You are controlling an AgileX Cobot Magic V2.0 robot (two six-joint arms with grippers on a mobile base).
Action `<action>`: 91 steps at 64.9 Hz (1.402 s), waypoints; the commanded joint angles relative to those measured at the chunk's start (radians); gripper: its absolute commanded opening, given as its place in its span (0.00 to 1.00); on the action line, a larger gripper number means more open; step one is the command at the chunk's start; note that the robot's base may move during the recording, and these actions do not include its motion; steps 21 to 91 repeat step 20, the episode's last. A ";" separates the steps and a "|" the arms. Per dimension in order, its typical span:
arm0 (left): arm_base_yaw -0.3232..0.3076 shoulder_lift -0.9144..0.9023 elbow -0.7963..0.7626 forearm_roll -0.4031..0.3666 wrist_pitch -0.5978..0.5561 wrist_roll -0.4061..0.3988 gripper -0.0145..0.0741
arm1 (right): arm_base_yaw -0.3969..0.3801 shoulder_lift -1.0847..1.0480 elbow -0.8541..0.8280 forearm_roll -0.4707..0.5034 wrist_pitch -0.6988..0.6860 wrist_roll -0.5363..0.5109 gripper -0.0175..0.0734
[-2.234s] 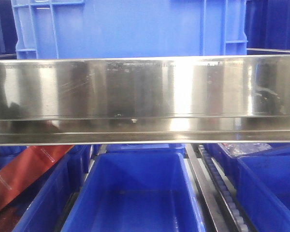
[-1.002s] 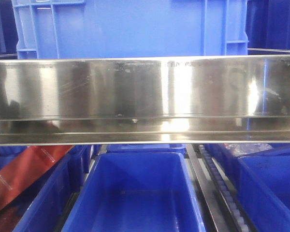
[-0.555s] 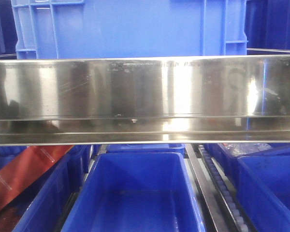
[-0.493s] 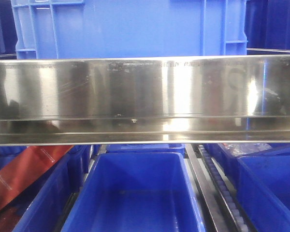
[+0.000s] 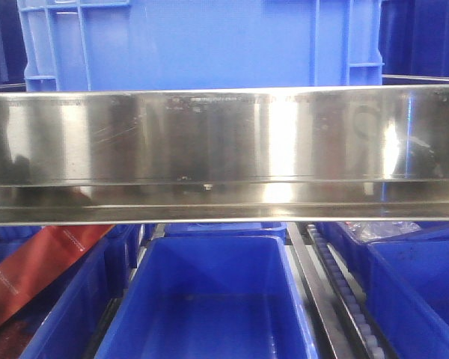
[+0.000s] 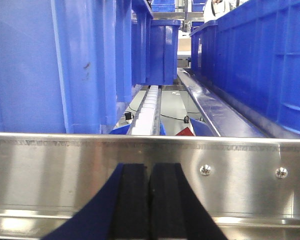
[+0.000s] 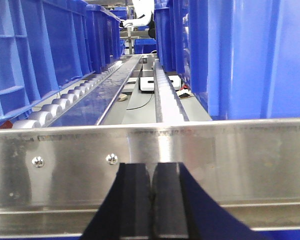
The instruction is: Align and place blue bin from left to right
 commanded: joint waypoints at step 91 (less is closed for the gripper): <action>-0.005 -0.004 -0.001 -0.004 -0.014 0.001 0.04 | -0.006 -0.004 0.000 -0.002 -0.030 -0.003 0.12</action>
